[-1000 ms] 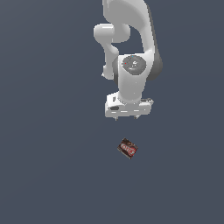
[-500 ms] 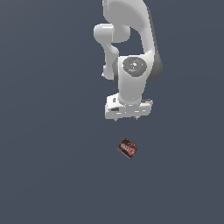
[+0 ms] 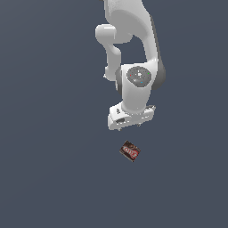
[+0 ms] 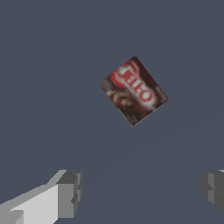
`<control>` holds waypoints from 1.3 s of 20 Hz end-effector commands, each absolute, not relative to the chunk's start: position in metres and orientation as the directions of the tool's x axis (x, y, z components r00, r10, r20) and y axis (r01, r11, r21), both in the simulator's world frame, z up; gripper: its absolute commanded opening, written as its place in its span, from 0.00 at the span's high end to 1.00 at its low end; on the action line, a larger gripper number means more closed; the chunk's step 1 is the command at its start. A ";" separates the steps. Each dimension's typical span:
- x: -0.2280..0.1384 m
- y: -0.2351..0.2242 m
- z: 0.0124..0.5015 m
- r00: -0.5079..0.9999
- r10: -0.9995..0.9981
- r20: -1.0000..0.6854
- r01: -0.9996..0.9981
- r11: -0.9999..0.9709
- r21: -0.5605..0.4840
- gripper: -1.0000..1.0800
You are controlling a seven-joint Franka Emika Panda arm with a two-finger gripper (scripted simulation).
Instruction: Pick up the object and move it to a goal position.
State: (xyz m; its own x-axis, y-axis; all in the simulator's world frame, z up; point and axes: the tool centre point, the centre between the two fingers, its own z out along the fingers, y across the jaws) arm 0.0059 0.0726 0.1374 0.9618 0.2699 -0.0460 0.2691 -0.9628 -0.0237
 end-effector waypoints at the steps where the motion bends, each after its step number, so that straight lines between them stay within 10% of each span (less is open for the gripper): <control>1: 0.014 0.074 0.131 0.943 0.331 -0.041 0.330 -0.944 -0.022 0.04; 26: 0.078 0.082 0.067 0.626 0.780 -0.001 0.780 -0.626 -0.001 0.04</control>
State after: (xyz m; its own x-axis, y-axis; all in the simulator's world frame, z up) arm 0.0761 0.0815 0.0687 0.6372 0.7707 -0.0022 0.7707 -0.6372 -0.0019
